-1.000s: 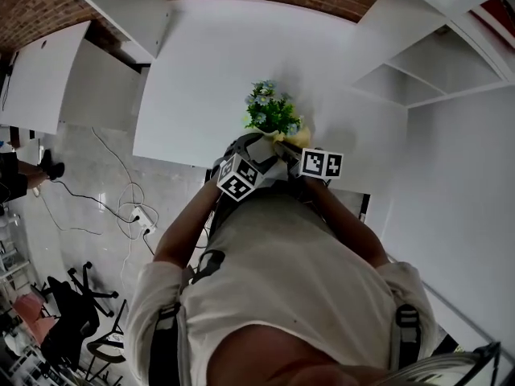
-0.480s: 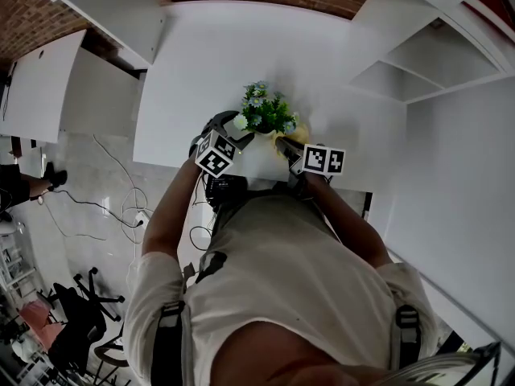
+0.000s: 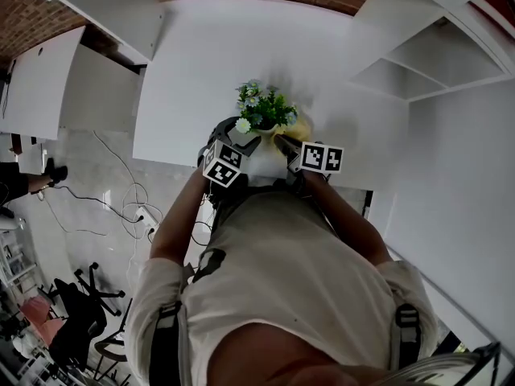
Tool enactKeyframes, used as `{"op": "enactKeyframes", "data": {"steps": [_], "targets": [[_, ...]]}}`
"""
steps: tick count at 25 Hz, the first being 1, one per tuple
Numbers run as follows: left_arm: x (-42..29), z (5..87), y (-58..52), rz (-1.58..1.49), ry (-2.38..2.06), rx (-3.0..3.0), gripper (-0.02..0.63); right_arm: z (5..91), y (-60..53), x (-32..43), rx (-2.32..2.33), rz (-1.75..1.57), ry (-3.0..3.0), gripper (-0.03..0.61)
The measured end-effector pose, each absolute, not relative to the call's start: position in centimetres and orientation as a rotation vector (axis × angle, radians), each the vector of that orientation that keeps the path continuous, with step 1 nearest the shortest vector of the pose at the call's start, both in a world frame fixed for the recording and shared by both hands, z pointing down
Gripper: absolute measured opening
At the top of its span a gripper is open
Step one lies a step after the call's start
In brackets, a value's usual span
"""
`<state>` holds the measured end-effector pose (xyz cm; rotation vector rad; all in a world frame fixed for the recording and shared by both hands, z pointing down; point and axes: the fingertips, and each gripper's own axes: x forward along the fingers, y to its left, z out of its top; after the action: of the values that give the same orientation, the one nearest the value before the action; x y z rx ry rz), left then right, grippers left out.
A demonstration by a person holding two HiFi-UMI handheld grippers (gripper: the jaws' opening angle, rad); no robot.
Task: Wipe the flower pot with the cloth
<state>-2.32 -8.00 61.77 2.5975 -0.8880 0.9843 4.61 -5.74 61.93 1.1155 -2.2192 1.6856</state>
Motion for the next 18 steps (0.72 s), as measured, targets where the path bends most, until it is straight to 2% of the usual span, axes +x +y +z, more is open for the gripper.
{"op": "enactKeyframes", "data": {"steps": [11,18], "targets": [[-3.2,61.9,-6.6,1.086,-0.872,2.615,0.31,62.0,-6.2,5.2,1.088,1.696,-2.196,0.061],[-4.4,62.4,-7.8,0.973,-0.815,2.564,0.31,60.7,-7.5,5.5,1.156,1.672,-2.225,0.061]]}}
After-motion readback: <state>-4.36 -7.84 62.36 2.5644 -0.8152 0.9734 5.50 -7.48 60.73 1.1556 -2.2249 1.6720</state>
